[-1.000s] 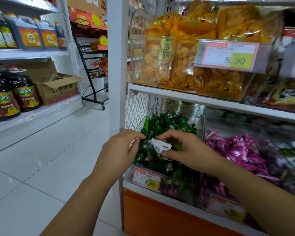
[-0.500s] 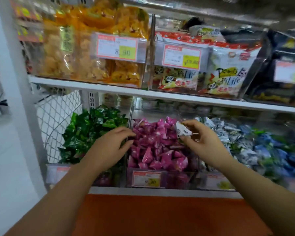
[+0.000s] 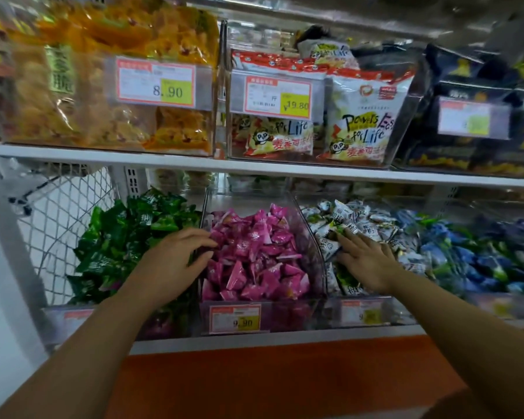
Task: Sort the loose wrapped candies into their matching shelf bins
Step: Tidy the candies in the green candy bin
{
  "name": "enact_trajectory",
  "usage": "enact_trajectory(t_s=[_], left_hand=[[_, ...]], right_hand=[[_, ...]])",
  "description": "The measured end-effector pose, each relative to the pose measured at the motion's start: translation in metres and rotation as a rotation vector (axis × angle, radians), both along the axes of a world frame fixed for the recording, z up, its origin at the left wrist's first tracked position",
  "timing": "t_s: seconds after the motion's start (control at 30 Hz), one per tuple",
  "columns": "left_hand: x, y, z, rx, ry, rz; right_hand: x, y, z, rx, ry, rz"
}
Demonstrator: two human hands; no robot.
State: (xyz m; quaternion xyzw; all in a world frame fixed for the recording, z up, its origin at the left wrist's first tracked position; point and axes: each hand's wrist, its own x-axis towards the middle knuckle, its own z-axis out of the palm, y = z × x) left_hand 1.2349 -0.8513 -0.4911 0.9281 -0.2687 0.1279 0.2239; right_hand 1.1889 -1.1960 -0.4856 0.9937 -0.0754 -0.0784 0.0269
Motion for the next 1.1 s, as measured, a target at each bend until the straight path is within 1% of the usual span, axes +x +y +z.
enact_trajectory(t_s=[0.1,0.17,0.23,0.3,0.37,0.53,0.63,0.77,0.87,0.97,1.0,1.1], left_hand=[[-0.006,0.001,0.002,0.004,0.018,-0.004],[-0.01,0.003,0.004,-0.007,0.033,-0.012],[-0.013,0.009,0.006,-0.022,0.018,-0.008],[-0.015,0.021,0.008,-0.042,0.006,0.013],[-0.019,0.04,0.008,-0.078,-0.004,0.039],[-0.032,0.107,0.005,-0.168,-0.02,0.178],[-0.043,0.142,0.002,-0.245,-0.019,0.284],[-0.051,0.167,0.002,-0.364,-0.004,0.373],[-0.05,0.175,0.002,-0.408,0.012,0.399],[-0.048,0.178,0.001,-0.407,0.042,0.418],[-0.047,0.178,0.001,-0.404,0.05,0.425],[-0.045,0.176,0.001,-0.396,0.042,0.436]], right_hand=[[-0.004,0.006,0.012,0.072,-0.002,-0.066],[-0.01,0.017,0.022,0.105,-0.102,-0.057],[-0.015,0.033,0.033,0.128,-0.25,0.002],[-0.016,0.057,0.043,0.162,-0.372,0.106],[-0.015,0.089,0.051,0.241,-0.424,0.247],[-0.007,0.181,0.053,0.41,-0.362,0.523],[0.002,0.227,0.048,0.446,-0.271,0.669],[0.02,0.268,0.042,0.488,-0.17,0.764],[0.04,0.289,0.036,0.511,-0.068,0.796],[0.057,0.307,0.028,0.489,0.01,0.85],[0.063,0.311,0.025,0.447,0.01,0.876],[0.081,0.323,0.011,0.209,-0.069,0.976]])
